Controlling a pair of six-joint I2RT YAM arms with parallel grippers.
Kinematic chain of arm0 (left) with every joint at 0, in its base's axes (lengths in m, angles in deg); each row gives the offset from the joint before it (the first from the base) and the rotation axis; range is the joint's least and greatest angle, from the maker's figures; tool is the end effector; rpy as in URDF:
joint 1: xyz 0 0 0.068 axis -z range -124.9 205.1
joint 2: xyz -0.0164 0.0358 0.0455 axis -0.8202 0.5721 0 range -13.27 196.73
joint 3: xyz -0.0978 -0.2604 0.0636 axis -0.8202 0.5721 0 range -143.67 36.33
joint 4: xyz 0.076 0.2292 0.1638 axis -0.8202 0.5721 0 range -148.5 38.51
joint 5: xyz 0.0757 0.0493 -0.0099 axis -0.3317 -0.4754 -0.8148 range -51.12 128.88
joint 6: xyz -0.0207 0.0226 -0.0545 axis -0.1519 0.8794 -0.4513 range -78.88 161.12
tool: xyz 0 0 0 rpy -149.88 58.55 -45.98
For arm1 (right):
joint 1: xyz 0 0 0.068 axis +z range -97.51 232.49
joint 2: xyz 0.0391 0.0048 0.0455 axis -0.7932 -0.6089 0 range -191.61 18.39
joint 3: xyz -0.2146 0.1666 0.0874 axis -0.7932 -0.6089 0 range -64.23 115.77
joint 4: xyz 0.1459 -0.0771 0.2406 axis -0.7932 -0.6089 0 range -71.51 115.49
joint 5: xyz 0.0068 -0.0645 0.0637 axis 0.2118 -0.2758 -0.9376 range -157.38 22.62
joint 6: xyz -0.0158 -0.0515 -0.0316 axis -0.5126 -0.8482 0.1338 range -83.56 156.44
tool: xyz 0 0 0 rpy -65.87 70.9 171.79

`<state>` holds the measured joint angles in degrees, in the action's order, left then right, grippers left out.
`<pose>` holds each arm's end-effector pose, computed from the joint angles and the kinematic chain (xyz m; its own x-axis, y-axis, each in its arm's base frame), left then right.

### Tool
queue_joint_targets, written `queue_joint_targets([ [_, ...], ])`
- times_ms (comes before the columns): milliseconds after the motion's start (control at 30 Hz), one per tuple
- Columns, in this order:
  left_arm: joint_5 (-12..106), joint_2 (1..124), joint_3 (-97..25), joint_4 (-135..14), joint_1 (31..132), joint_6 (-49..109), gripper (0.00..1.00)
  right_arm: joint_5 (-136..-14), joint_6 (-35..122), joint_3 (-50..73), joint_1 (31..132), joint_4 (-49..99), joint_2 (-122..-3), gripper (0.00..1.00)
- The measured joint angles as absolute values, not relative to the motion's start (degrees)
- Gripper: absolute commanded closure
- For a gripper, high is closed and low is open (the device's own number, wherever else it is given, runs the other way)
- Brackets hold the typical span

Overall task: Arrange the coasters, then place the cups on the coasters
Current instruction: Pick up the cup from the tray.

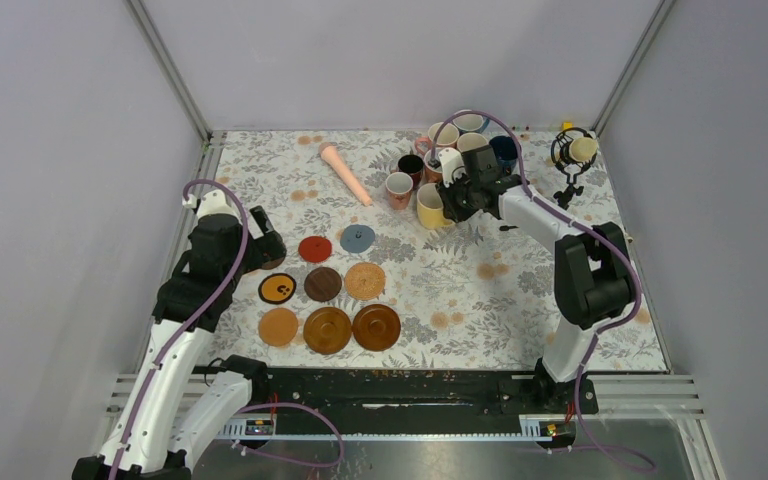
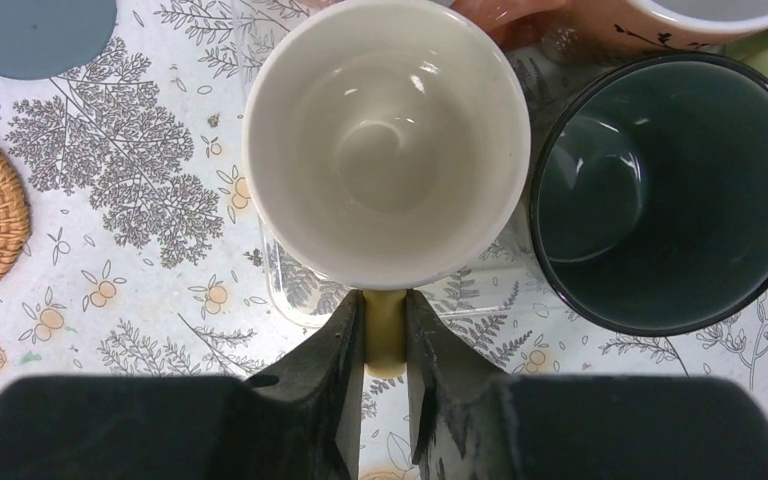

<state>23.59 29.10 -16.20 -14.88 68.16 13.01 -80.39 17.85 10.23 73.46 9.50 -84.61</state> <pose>0.1759 -0.0278 0.3420 -0.4753 -0.3564 -0.8044 -0.2499 0.9313 -0.2650 0.4072 0.1676 0.2193 -0.4618 -0.5095 -0.7261 -0.6812 0.7279 -0.0776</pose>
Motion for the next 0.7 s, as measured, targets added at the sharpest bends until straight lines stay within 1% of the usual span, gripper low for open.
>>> queue_joint_targets([
  [200,24.14,28.29,-16.18,-15.19,68.16,13.05,0.05,-80.57,18.46,9.48,73.46,8.23,-82.03,1.00],
  [367,25.34,28.01,-16.02,-15.95,68.14,13.09,0.07,-80.70,20.45,7.93,73.46,6.94,-76.92,1.00],
  [567,28.53,27.94,-15.26,-17.17,68.14,13.29,0.11,-82.93,24.41,3.12,74.00,6.61,-66.51,1.00],
  [700,35.33,29.61,-15.39,-17.98,68.14,12.77,0.15,-82.84,27.38,-1.47,78.42,7.01,-59.12,1.00],
])
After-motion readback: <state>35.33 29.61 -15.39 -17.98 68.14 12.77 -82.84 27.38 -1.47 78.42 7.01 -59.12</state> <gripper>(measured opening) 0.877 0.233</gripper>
